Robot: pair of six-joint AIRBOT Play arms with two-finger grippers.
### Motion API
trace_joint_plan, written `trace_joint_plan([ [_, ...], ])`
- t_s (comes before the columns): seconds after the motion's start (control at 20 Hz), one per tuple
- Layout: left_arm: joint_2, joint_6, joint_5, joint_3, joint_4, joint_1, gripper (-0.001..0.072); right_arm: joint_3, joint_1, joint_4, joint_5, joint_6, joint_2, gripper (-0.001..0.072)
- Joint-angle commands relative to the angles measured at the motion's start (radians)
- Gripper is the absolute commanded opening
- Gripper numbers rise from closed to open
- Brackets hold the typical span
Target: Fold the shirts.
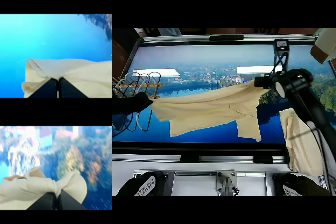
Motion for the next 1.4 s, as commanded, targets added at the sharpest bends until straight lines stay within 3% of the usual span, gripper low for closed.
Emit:
trace_joint_plan([
  [0.0, -0.245, 0.043, 0.211, 0.068, -0.105, 0.000, 0.0032, 0.032, -0.063, 0.051, -0.310, 0.072, -0.178, 0.0065],
  [0.2, -0.446, 0.108, 0.283, 0.161, -0.252, -0.014, 0.0034, 0.036, -0.105, 0.218, -0.431, 0.105, -0.274, 0.0068],
  [0.25, -0.478, 0.108, 0.281, 0.161, -0.253, -0.026, 0.0035, 0.036, -0.103, 0.258, -0.422, 0.104, -0.300, 0.0111],
  [0.3, -0.509, 0.107, 0.265, 0.160, -0.253, -0.037, 0.0048, 0.036, -0.097, 0.296, -0.406, 0.104, -0.324, 0.0261],
  [0.35, -0.531, 0.094, 0.233, 0.160, -0.253, -0.044, 0.0165, 0.036, -0.096, 0.329, -0.391, 0.102, -0.339, 0.0434],
  [0.45, -0.535, 0.103, 0.122, 0.166, -0.248, -0.029, 0.0638, 0.037, -0.103, 0.360, -0.350, 0.063, -0.322, 0.0468],
  [0.7, -0.511, 0.127, -0.406, 0.264, -0.001, 0.145, 0.0641, 0.055, -0.214, 0.360, 0.037, -0.275, -0.121, 0.0468],
  [0.8, -0.480, 0.162, -0.527, 0.196, 0.087, 0.181, 0.0641, 0.054, -0.285, 0.401, 0.238, -0.379, -0.068, 0.0468],
  [1.0, -0.394, 0.212, -0.419, -0.078, 0.026, 0.177, 0.0642, 0.020, -0.399, 0.640, 0.450, -0.558, -0.054, 0.0467],
  [1.2, -0.393, 0.263, -0.245, -0.227, -0.143, 0.157, 0.0641, -0.010, -0.406, 0.674, 0.454, -0.560, -0.054, 0.0467],
  [1.35, -0.395, 0.253, -0.126, -0.261, -0.167, 0.096, 0.0641, -0.011, -0.402, 0.675, 0.455, -0.559, -0.054, 0.0468],
])
